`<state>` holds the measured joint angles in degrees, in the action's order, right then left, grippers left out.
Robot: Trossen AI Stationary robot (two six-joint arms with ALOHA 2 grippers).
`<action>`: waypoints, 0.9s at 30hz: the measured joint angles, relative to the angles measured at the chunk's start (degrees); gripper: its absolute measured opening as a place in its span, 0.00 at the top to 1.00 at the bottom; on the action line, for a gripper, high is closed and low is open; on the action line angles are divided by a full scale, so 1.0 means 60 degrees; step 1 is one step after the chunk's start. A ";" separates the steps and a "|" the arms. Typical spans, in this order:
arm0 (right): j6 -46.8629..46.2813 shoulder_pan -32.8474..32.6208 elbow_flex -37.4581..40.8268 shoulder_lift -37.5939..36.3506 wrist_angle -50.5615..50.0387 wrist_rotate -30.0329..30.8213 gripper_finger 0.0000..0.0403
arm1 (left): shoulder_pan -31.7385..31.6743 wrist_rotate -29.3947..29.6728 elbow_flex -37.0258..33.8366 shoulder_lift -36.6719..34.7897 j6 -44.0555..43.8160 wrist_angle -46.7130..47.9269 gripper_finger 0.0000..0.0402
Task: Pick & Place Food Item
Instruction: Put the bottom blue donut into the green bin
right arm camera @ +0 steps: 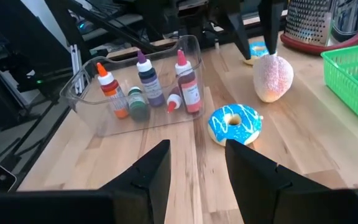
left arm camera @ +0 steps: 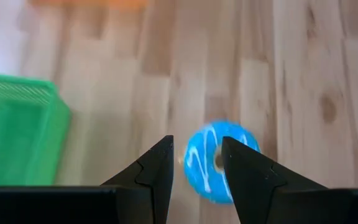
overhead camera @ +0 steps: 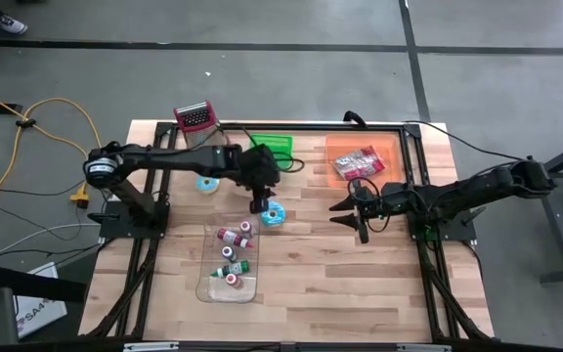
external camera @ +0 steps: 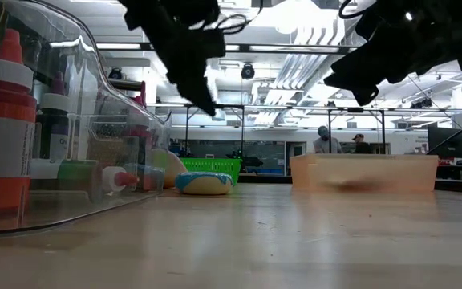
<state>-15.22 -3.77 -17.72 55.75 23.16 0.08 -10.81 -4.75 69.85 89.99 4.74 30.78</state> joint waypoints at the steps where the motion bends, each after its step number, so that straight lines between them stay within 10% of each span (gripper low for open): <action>1: -0.0028 0.0000 0.0000 -0.0003 -0.0021 -0.0007 0.65 | -0.0153 -0.0254 -0.0014 0.0005 0.0179 0.0164 0.67; 13: -0.0022 0.0000 -0.0002 -0.0001 -0.0273 -0.0004 0.65 | -0.1584 -0.0685 0.0194 0.0378 0.1550 0.0108 0.67; 27: -0.0023 0.0000 -0.0001 -0.0004 -0.0594 -0.0040 0.65 | -0.0596 -0.0043 0.0357 0.0351 -0.0840 0.0208 0.67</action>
<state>-15.36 -3.77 -17.72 55.72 19.59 -0.16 -14.39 -5.01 71.99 92.10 -0.30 32.03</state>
